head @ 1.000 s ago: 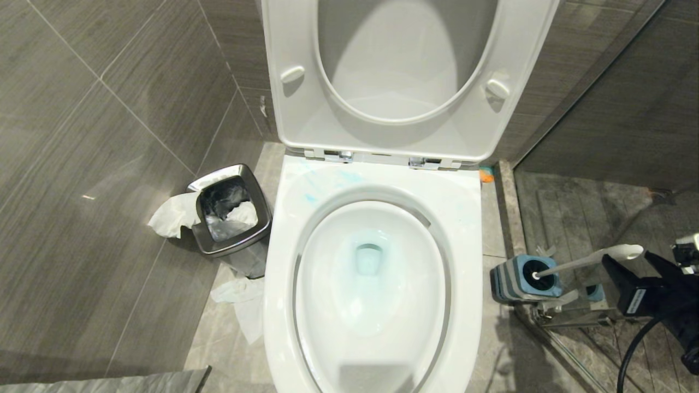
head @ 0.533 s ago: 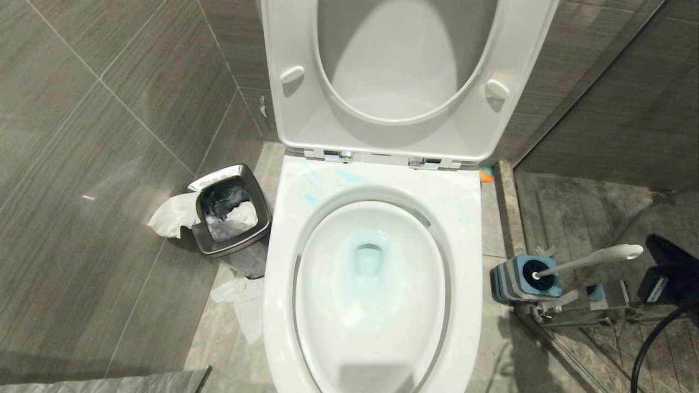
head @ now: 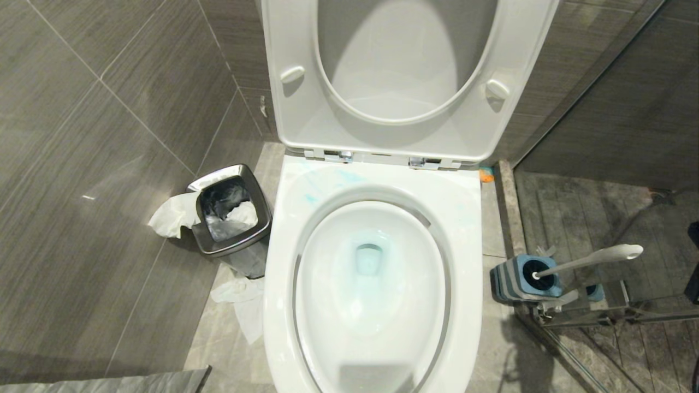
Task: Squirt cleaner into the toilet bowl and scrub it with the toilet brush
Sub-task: Flush the toilet
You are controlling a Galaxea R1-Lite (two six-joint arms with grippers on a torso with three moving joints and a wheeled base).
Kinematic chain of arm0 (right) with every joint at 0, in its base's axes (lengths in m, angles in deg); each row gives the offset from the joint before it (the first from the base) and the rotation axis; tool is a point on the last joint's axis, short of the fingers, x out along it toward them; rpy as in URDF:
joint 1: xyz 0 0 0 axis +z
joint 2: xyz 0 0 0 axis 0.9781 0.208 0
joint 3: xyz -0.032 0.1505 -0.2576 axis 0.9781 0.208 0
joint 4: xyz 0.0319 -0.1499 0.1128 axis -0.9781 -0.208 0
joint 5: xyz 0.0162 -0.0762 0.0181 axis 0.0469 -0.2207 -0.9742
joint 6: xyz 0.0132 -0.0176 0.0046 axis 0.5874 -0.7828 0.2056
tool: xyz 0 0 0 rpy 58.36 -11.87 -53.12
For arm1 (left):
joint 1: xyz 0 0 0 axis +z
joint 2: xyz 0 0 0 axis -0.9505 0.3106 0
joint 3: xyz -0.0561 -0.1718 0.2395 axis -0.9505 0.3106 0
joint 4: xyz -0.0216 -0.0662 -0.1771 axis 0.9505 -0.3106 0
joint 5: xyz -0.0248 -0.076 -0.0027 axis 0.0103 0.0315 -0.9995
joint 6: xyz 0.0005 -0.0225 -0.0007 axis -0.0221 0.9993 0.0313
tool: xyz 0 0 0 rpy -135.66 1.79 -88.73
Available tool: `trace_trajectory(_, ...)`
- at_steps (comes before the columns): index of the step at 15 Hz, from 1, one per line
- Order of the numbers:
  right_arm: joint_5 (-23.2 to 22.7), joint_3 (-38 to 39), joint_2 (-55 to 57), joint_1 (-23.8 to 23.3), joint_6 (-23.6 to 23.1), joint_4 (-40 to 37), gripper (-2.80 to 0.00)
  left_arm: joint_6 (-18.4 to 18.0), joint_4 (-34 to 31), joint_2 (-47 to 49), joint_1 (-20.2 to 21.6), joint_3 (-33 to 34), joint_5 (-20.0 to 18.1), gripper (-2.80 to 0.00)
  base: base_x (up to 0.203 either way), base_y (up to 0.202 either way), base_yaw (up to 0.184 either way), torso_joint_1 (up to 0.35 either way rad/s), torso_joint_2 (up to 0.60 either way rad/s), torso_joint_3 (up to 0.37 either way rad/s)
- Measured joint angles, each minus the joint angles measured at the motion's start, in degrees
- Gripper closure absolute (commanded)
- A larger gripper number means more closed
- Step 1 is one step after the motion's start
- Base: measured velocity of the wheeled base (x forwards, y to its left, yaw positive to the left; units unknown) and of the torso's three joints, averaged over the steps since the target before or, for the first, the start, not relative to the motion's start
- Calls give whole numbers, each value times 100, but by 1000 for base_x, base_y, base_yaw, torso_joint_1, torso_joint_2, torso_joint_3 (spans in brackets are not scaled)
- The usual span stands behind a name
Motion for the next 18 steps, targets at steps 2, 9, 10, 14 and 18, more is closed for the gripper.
trace_trajectory(2,-4,-177,-553,7,69,-628,0,2,0,0,0,0,1,0,0,0,0,0,0,0)
trace_trajectory(9,-77,-112,-2967,194,114,-3195,0,0,0,0,2,0,1,0,0,0,0,0,0,0)
trace_trajectory(10,-115,26,-3290,220,114,-3333,0,0,2,0,2,0,1,0,0,0,0,0,0,0)
trace_trajectory(14,-245,862,-4470,270,193,-3425,0,0,1,0,2,0,-1,0,0,0,0,0,0,0)
trace_trajectory(18,-573,1361,-5478,319,798,-3929,0,0,2,0,2,0,1,0,0,0,0,0,0,0)
